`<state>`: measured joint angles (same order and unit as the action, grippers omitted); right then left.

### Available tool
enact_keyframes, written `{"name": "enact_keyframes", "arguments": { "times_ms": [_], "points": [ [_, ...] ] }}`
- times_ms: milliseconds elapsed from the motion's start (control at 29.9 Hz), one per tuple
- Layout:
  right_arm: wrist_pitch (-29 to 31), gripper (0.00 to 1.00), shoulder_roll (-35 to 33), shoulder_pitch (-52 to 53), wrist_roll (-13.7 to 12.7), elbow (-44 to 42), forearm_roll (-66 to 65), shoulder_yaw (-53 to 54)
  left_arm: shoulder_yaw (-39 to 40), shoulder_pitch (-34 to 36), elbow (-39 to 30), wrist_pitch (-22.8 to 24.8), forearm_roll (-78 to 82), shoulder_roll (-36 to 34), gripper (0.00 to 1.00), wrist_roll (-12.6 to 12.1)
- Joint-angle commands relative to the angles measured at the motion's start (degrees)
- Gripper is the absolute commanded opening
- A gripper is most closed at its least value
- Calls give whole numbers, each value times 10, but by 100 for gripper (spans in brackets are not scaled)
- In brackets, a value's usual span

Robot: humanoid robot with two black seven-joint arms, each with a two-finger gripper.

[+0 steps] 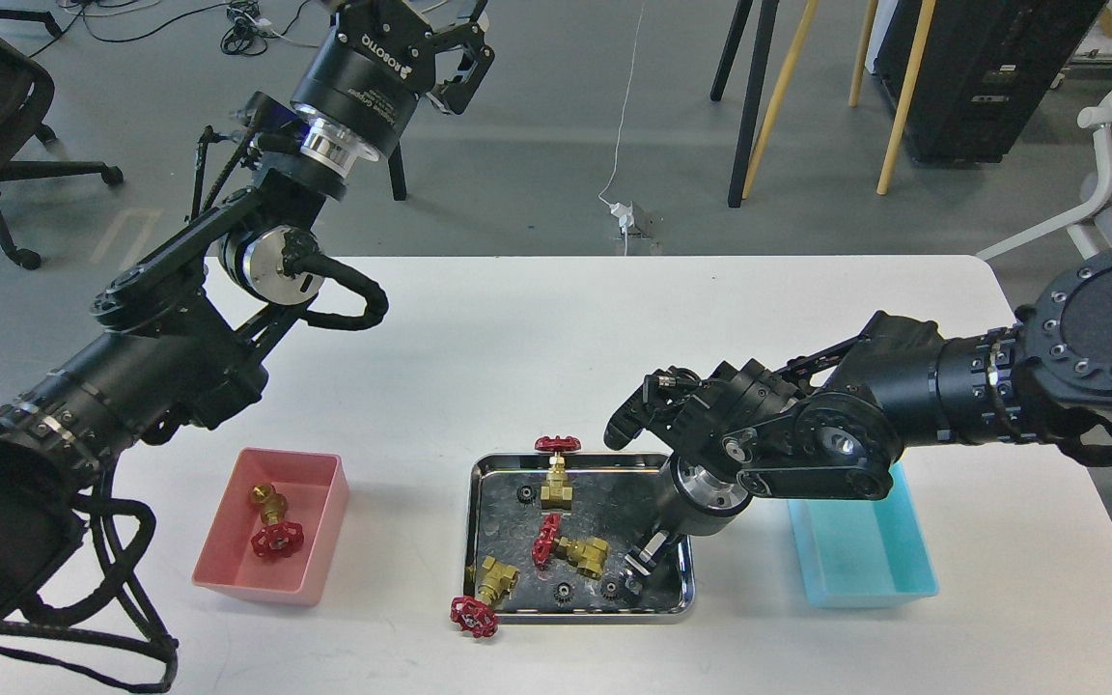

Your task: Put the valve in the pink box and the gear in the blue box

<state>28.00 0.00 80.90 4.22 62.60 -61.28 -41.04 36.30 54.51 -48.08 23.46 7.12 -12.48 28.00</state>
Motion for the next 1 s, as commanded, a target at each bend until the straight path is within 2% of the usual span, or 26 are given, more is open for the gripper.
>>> {"name": "enact_keyframes", "arguments": {
  "times_ms": [0, 969],
  "points": [
    [0, 46, 0, 2, 1, 2, 2, 0, 1, -1, 0, 0, 0, 0, 89, 0],
    [0, 47, 0, -9, 5, 5, 11, -2, 1, -11, 0, 3, 0, -2, 89, 0]
  ]
}}
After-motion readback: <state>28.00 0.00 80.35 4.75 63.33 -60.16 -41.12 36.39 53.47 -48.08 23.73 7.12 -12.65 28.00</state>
